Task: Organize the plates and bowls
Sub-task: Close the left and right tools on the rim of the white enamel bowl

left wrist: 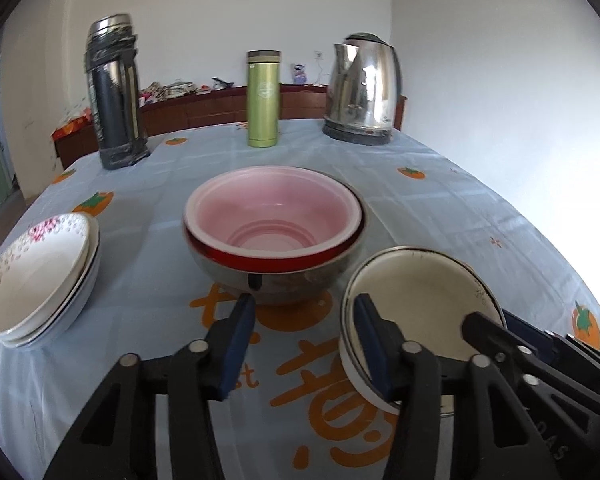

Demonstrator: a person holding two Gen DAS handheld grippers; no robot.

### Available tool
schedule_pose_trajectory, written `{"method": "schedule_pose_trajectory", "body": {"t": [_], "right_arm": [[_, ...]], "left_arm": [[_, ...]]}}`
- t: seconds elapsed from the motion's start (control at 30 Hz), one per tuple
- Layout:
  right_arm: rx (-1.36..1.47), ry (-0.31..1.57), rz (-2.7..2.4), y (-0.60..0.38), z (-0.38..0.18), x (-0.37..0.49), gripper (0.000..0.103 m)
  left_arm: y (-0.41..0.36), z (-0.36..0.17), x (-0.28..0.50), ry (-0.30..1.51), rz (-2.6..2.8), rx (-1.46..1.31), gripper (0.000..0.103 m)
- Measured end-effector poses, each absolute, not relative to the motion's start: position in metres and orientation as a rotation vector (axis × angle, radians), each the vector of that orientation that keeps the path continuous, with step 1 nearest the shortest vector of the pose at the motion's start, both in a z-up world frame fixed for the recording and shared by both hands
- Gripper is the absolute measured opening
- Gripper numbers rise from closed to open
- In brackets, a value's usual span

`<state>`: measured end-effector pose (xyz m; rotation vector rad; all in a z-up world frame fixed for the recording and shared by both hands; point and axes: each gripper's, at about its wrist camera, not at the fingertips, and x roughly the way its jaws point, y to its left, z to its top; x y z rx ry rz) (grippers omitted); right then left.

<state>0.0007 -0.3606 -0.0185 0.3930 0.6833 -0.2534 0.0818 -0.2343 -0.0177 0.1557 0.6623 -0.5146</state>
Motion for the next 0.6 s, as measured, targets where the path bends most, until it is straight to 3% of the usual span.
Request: {"method": "schedule_pose_trajectory", "body": {"t": [0.17, 0.27, 0.37, 0.6], "right_arm": [[0.405, 0.676, -0.243, -0.361, -0.019, -0.001, 0.016], [0.398, 0.659, -0.241, -0.358, -0.016, -0.004, 0.016], [0.387, 0.641, -0.240, -0.356, -0.014, -0.006, 0.015], [0.374, 0.597, -0.233, -0.352, -0.008, -0.011, 0.013]], "left_arm": [[-0.240, -0.017, 0.077, 0.653, -0.553, 0.187, 0.029], [-0.239, -0.017, 0.076, 0.652, -0.568, 0.179, 0.021], [-0.238, -0.014, 0.074, 0.637, -0.576, 0.169, 0.016], [-0.235, -0.012, 0.067, 0.615, -0.585, 0.146, 0.015]]}}
